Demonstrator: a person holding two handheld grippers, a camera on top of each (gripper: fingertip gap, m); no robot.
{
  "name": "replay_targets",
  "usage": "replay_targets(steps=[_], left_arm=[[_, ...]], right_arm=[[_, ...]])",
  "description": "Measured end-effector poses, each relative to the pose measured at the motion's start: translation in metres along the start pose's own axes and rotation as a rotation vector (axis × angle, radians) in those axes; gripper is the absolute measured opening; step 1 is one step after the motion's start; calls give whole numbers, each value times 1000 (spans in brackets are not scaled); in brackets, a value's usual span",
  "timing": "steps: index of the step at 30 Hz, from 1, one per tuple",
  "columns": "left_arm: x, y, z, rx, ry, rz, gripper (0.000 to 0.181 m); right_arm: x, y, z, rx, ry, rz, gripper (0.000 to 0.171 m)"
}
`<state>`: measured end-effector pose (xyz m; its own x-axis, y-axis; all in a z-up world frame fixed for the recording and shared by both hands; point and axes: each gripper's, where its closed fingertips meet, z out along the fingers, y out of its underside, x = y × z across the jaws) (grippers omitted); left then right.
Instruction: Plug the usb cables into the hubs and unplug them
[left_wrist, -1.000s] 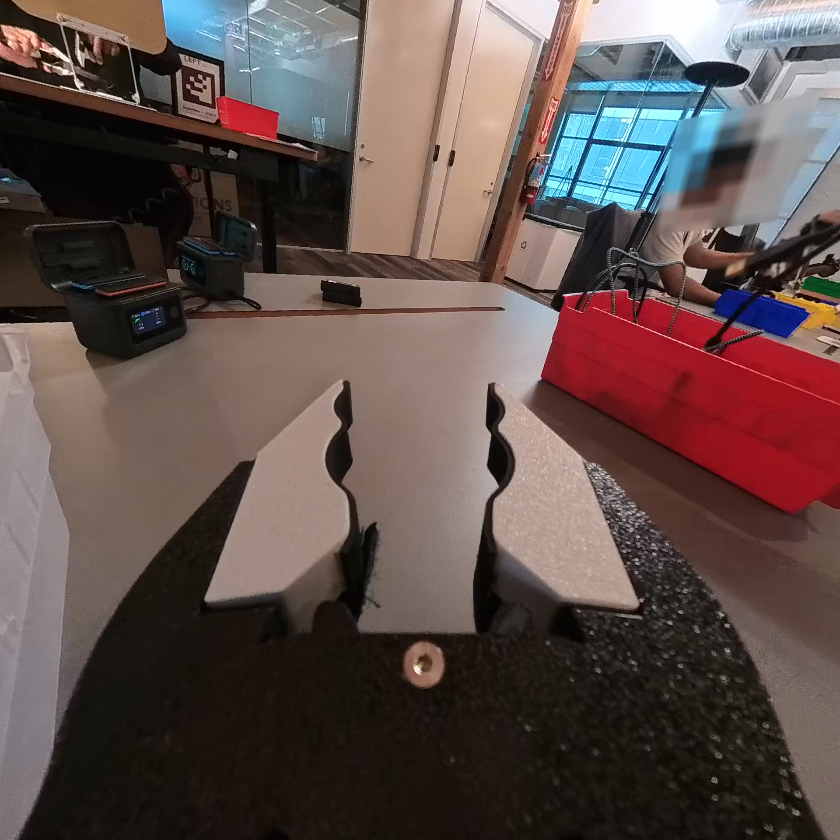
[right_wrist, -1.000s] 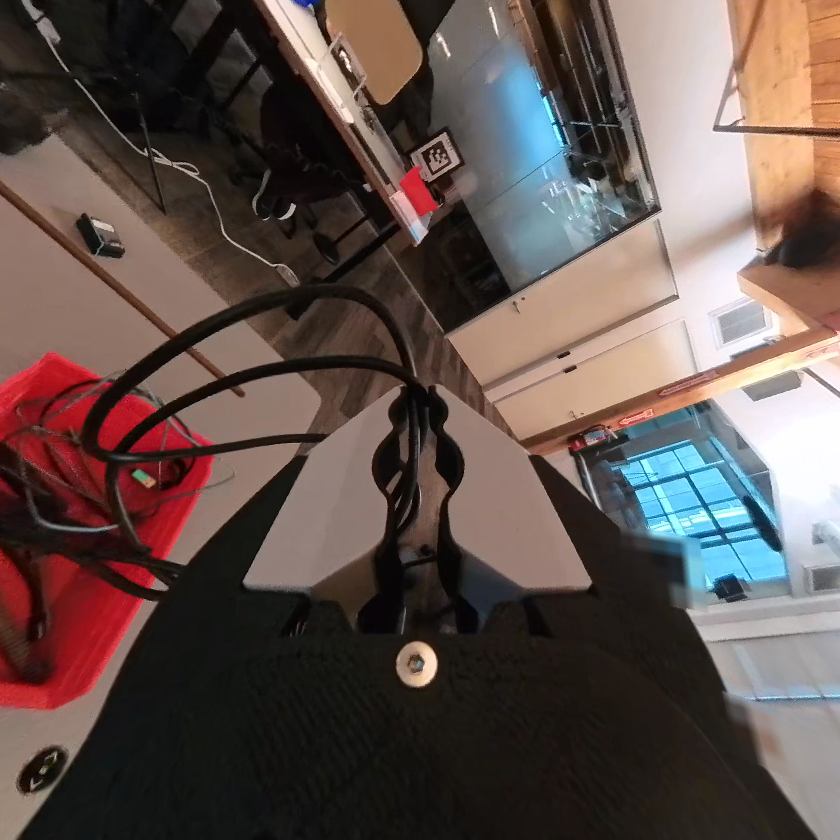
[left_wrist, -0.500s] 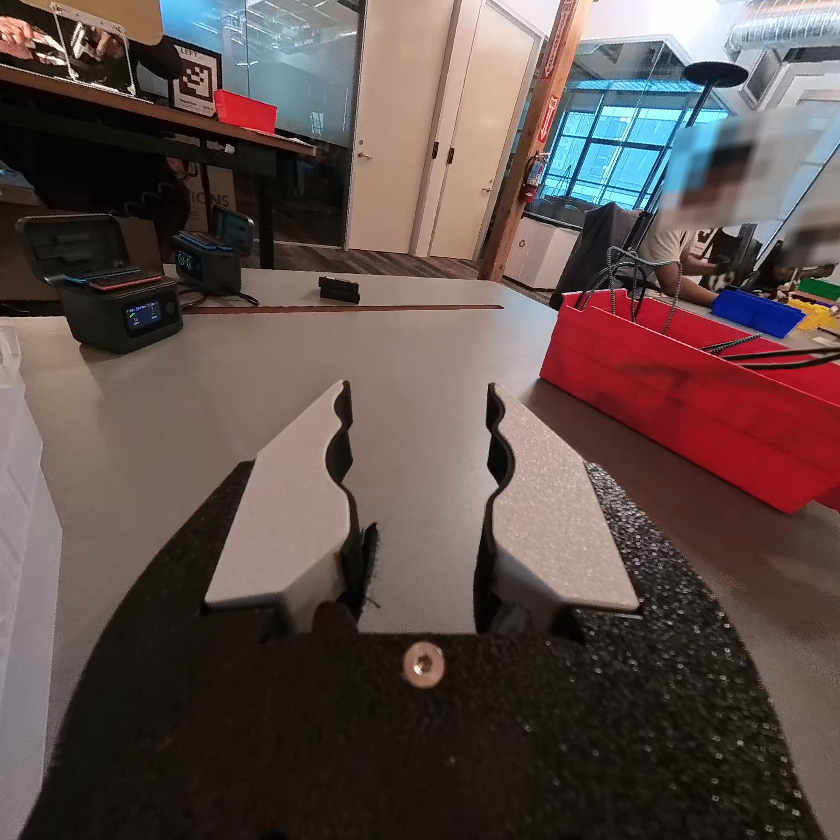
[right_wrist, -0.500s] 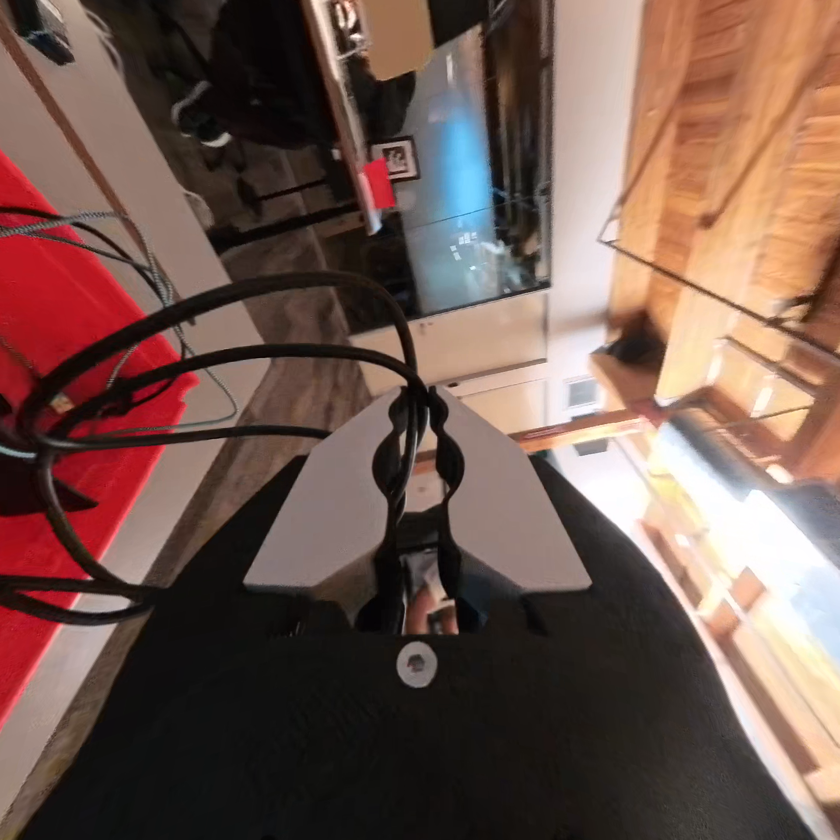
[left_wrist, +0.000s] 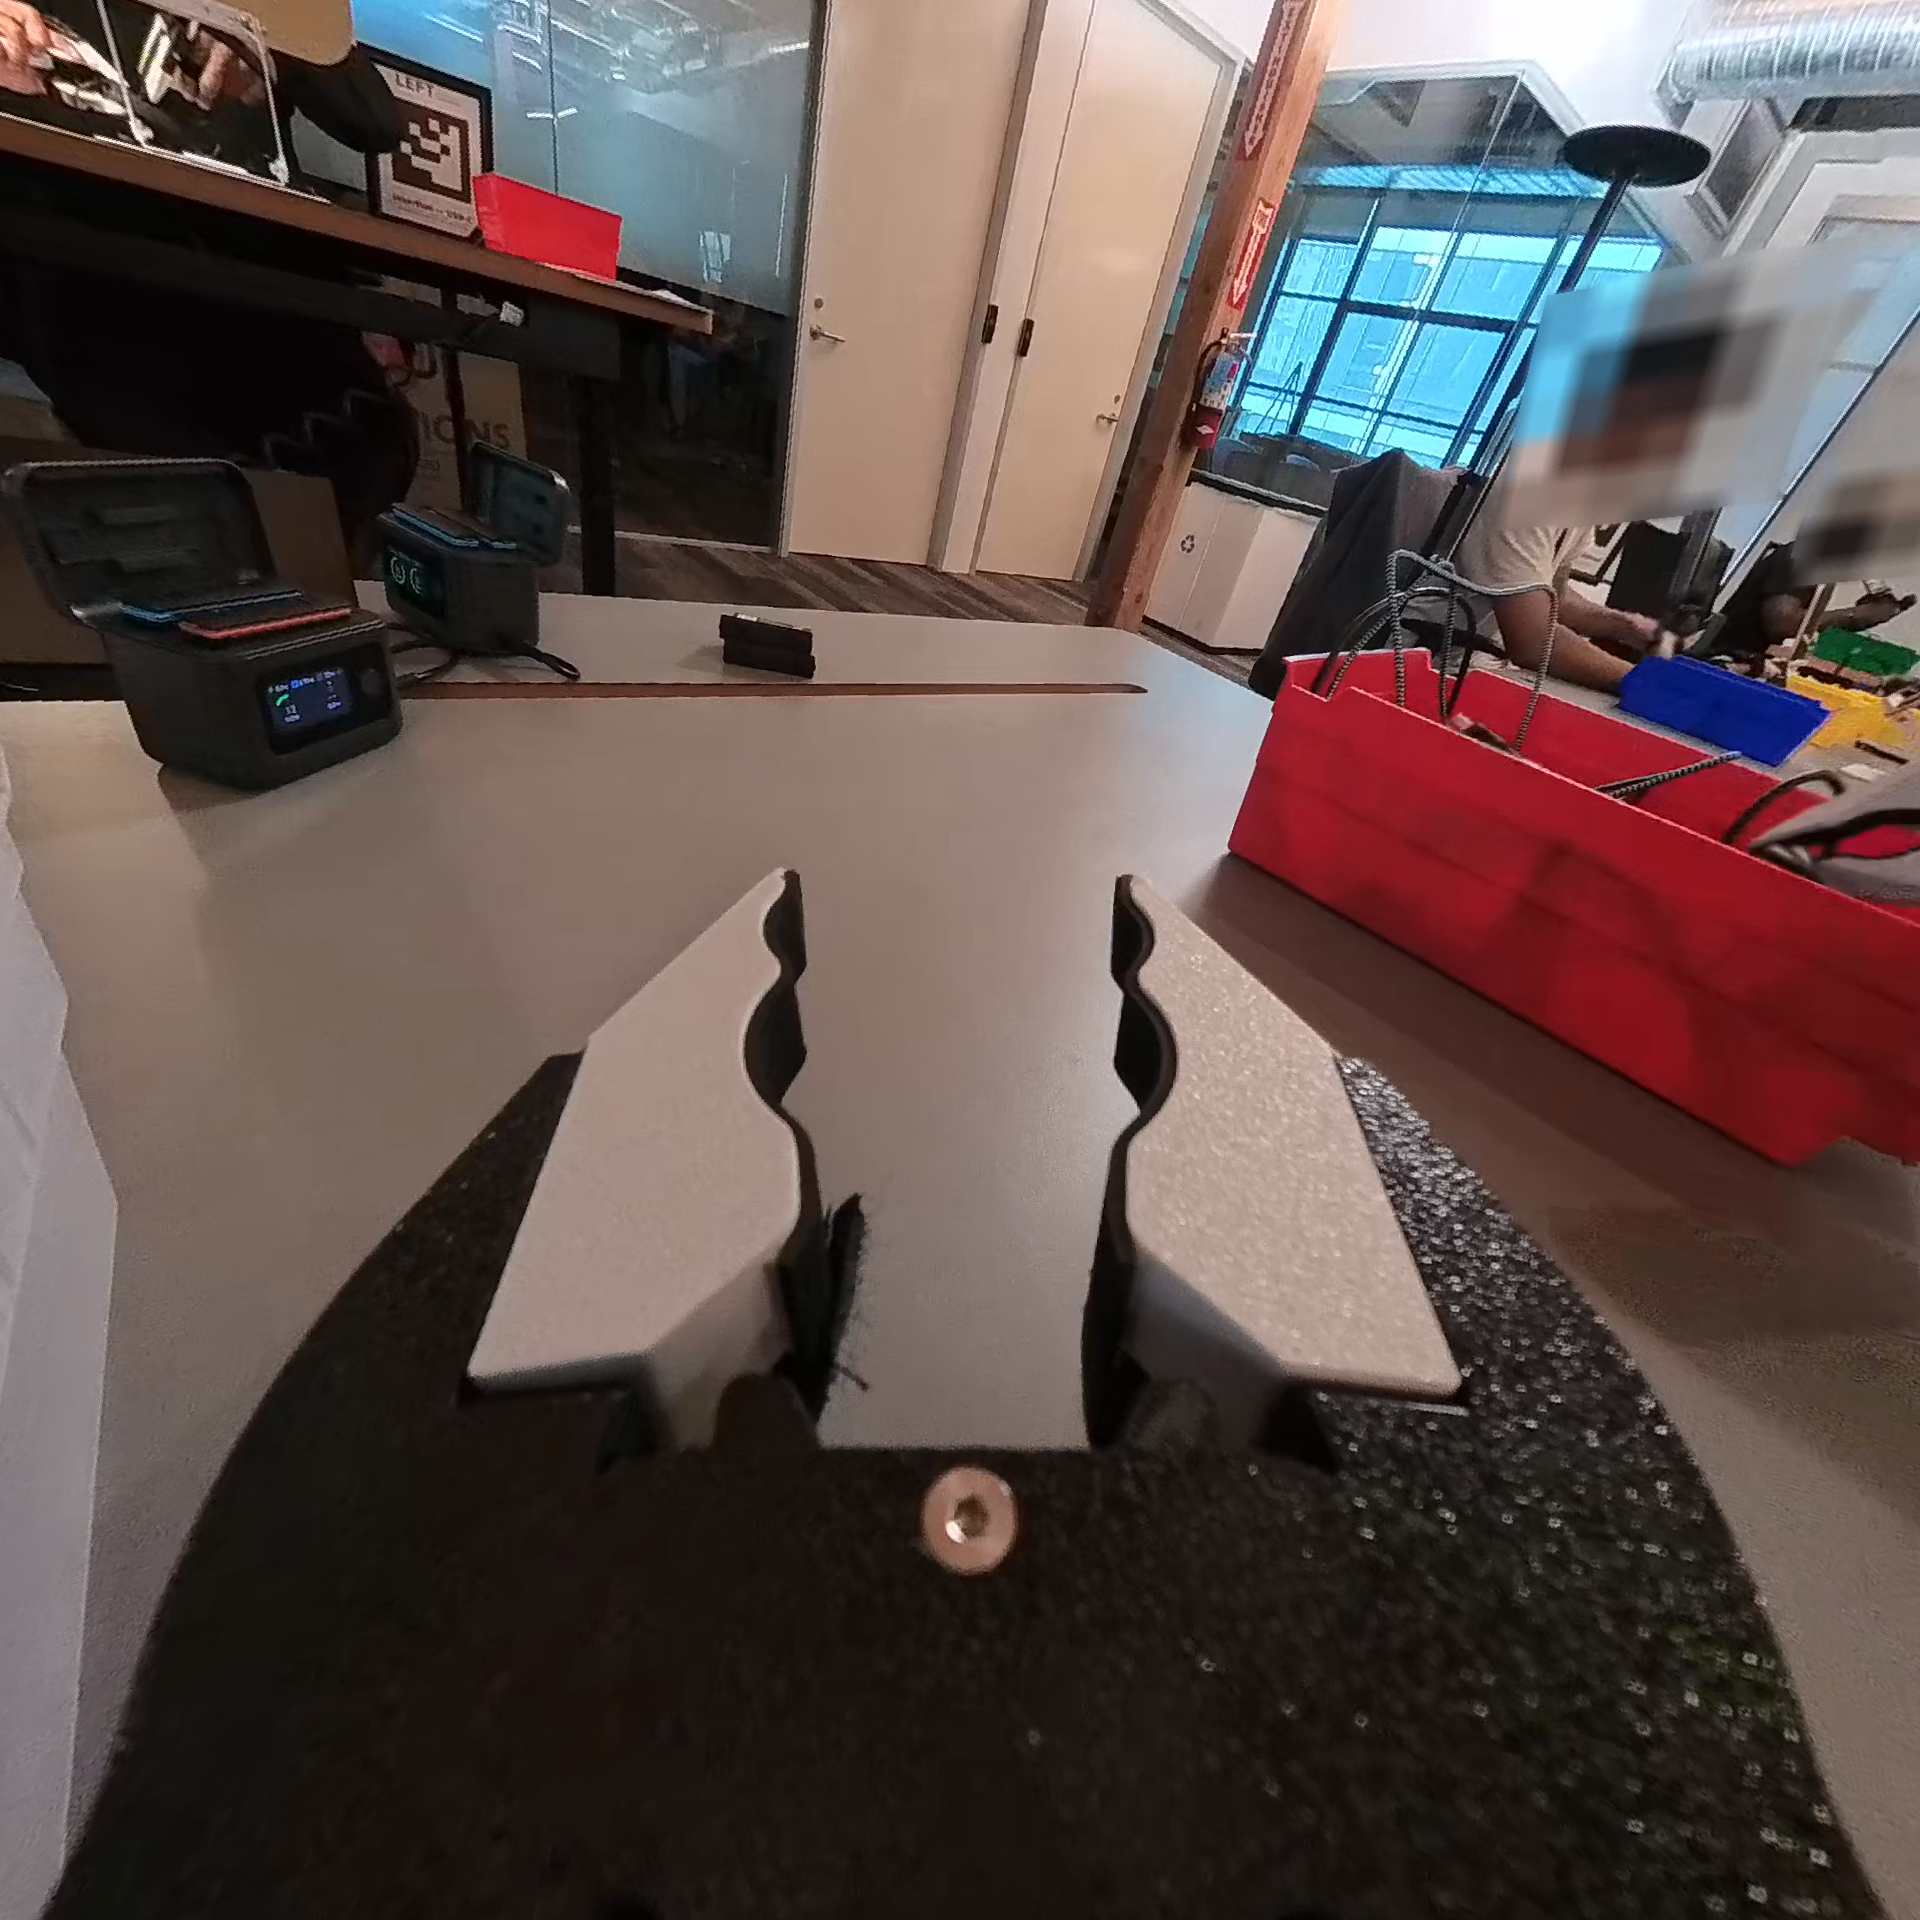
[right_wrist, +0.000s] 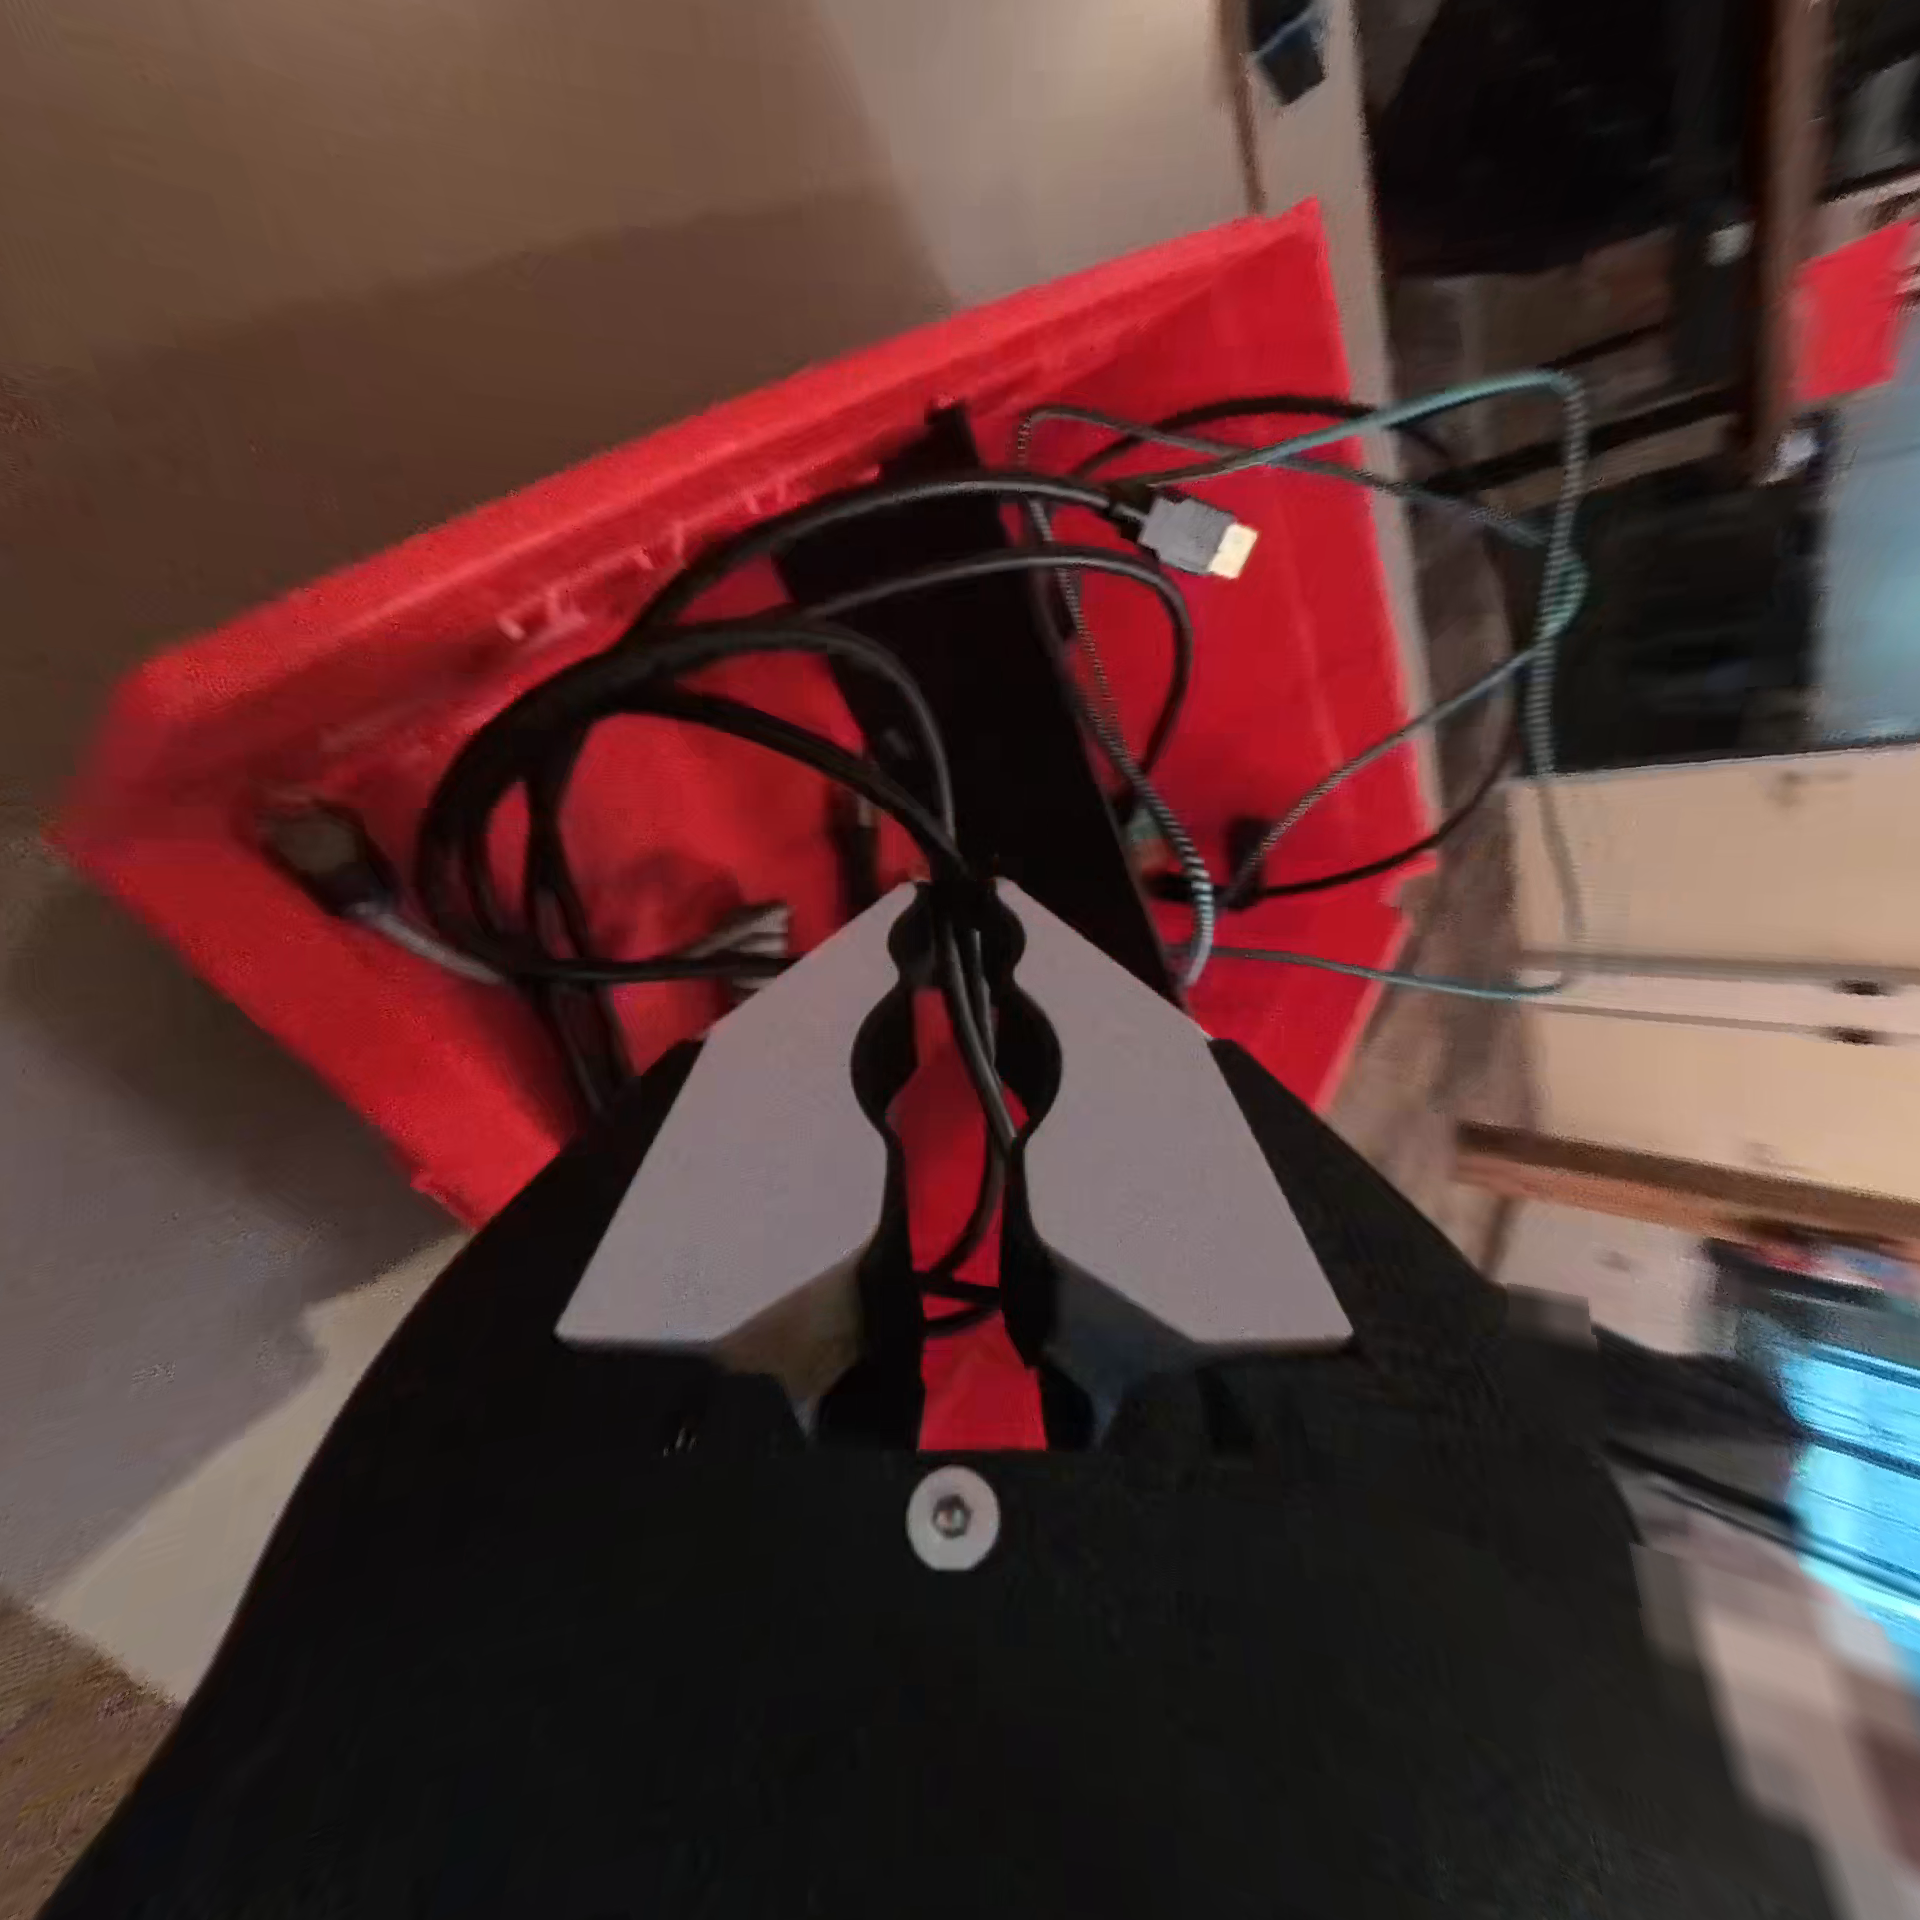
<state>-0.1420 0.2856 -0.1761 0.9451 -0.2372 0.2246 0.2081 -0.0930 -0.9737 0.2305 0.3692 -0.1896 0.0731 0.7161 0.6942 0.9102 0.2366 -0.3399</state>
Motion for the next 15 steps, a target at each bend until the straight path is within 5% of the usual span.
replay_targets(steps=[9,11,15], left_arm=[[-1,1,0,-7,-5,4,57],[-1,1,0,-4,-4,3,57],[0,-1,0,2,2,-3,57]], right_arm=[[-33,18,31,-225,-429,136,18],[-18,3,8,-199,-501,264,34],[27,-43,-21,53,-467,428,36]])
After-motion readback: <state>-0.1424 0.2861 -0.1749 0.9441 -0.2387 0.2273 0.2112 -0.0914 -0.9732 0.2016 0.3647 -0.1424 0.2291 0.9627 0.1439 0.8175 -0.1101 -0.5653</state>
